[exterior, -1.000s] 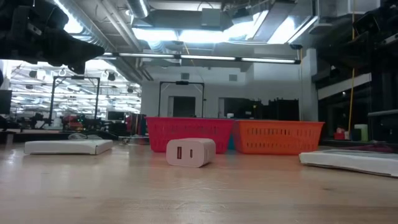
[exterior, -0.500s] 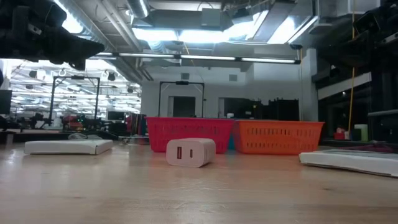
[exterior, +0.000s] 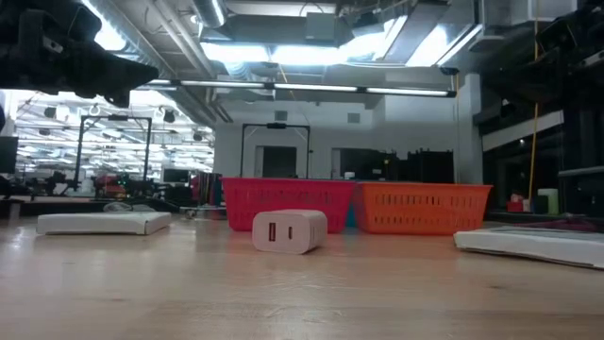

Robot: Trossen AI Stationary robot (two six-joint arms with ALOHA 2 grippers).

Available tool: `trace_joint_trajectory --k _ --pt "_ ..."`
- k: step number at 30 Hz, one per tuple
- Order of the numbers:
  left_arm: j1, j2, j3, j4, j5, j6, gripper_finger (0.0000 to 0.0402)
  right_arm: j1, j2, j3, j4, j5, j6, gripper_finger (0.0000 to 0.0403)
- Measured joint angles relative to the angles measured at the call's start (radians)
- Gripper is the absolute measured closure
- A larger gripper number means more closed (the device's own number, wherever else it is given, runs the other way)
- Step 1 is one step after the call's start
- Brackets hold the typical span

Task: Pick and place items into bin
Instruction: Put the left white card reader box into the blue bin

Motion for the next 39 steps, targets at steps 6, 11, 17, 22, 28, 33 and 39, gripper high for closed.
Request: trace_joint_trajectory --k 6,11,17,22,28,33,39 --pt "0.000 0.000 0.000 0.017 -0.106 -0.010 0.0396 0.000 0.000 0.000 0.005 0.048 0.085 0.0402" --pt "0.000 0.000 0.000 0.024 -0.193 -0.022 0.0400 -0.005 0.016 0.016 -0.010 0.106 0.105 0.0402" --pt "0.000 0.059 0.029 0.028 -0.191 -0.026 0.0400 -0.005 0.078 0.069 -0.011 0.114 0.081 0.0402" --pt "0.000 0.172 0.090 0.030 -0.235 -0.033 0.0400 -0.017 0.158 0.137 -0.012 0.167 0.040 0.0402" --pt "0.000 0.336 0.179 0.019 -0.272 -0.047 0.0400 -0.056 0.248 0.203 -0.052 0.169 0.027 0.0402" --pt "0.000 0.461 0.293 -0.055 -0.257 -0.067 0.0400 -0.073 0.325 0.287 -0.100 0.166 0.056 0.0402" --pt "0.000 0.597 0.442 -0.251 -0.230 -0.165 0.0400 -0.073 0.437 0.377 -0.117 0.164 0.056 0.0402"
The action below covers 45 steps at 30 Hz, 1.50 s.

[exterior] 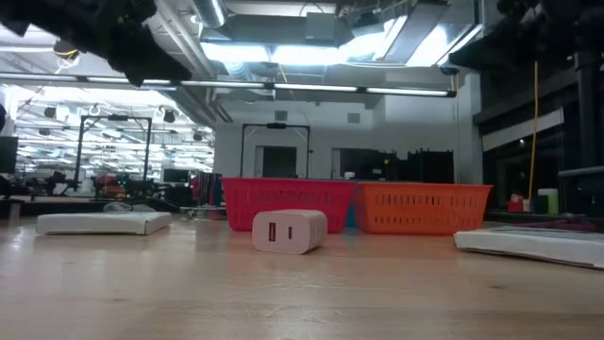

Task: Pick and place items into bin
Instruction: Put the left white card reader box into the blue bin

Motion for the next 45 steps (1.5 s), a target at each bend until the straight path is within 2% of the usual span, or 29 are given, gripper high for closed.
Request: trace_joint_trajectory --k 6,13,21,28,31,36,41,45 --pt "0.000 0.125 0.125 -0.175 0.073 -0.048 0.0400 0.002 0.147 0.065 0.002 -0.076 -0.005 0.0402" --pt "0.000 0.231 0.205 -0.227 0.162 -0.048 0.0400 0.049 0.315 0.158 0.000 -0.078 -0.053 0.0402" --pt "-0.003 0.314 0.262 -0.332 0.231 -0.047 0.0400 0.119 0.429 0.243 -0.073 -0.077 -0.081 0.0402" --pt "-0.051 0.396 0.315 -0.425 0.221 -0.070 0.0400 0.183 0.563 0.344 -0.102 0.001 -0.089 0.0402" --pt "-0.095 0.433 0.364 -0.503 0.180 -0.128 0.0400 0.220 0.657 0.400 -0.118 0.051 -0.092 0.0402" --pt "-0.177 0.486 0.428 -0.613 0.169 -0.217 0.0400 0.285 0.827 0.511 -0.121 0.076 -0.122 0.0402" --pt "-0.246 0.508 0.434 -0.695 0.167 -0.341 0.0400 0.342 0.984 0.645 -0.122 0.156 -0.190 0.0402" --pt "-0.277 0.512 0.434 -0.783 0.162 -0.430 0.0400 0.361 1.098 0.746 -0.123 0.158 -0.210 0.0402"
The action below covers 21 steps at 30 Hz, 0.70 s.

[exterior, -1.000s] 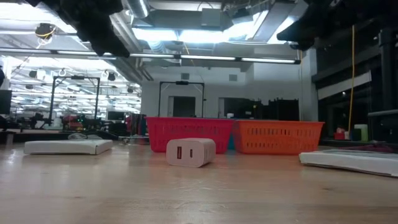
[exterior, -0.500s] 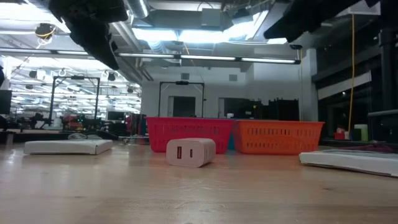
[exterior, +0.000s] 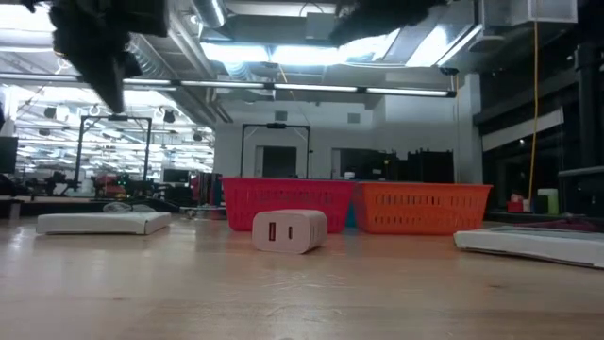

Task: Pick and place items into bin
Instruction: Put the left white card reader box into the blue bin

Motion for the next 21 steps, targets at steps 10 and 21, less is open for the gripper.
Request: trace_joint_trajectory --k 10,21 --pt "-0.011 0.000 -0.033 -0.060 -0.009 -0.059 0.0400 -0.001 0.258 0.179 0.018 0.001 -0.058 0.0352" --pt "-0.011 0.000 -0.162 -0.009 -0.029 -0.159 0.0400 0.012 0.432 0.342 0.035 0.001 -0.180 0.0253"
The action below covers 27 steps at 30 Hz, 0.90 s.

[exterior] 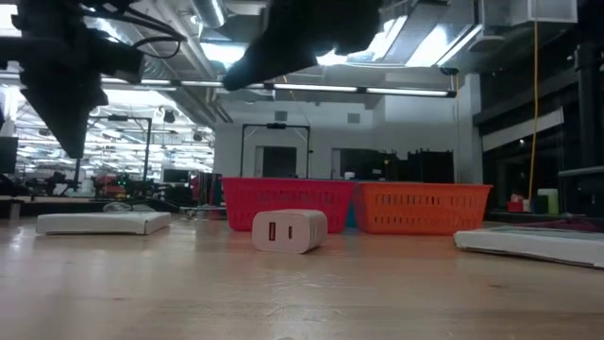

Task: Pick and place items into bin
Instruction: Put the left white card reader box into the blue bin

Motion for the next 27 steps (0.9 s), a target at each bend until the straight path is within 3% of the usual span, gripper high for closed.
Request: trace_joint_trajectory --k 9,15,27 --pt "0.036 0.000 -0.069 0.100 -0.003 0.036 0.0400 0.003 0.110 0.064 0.063 0.007 -0.053 0.0234" --pt "0.076 -0.001 -0.115 0.172 0.003 0.050 0.0400 0.032 0.172 0.081 0.139 0.128 -0.114 0.0216" --pt "0.105 0.000 -0.146 0.237 0.021 0.055 0.0400 0.041 0.234 0.131 0.153 0.132 -0.104 0.0206"
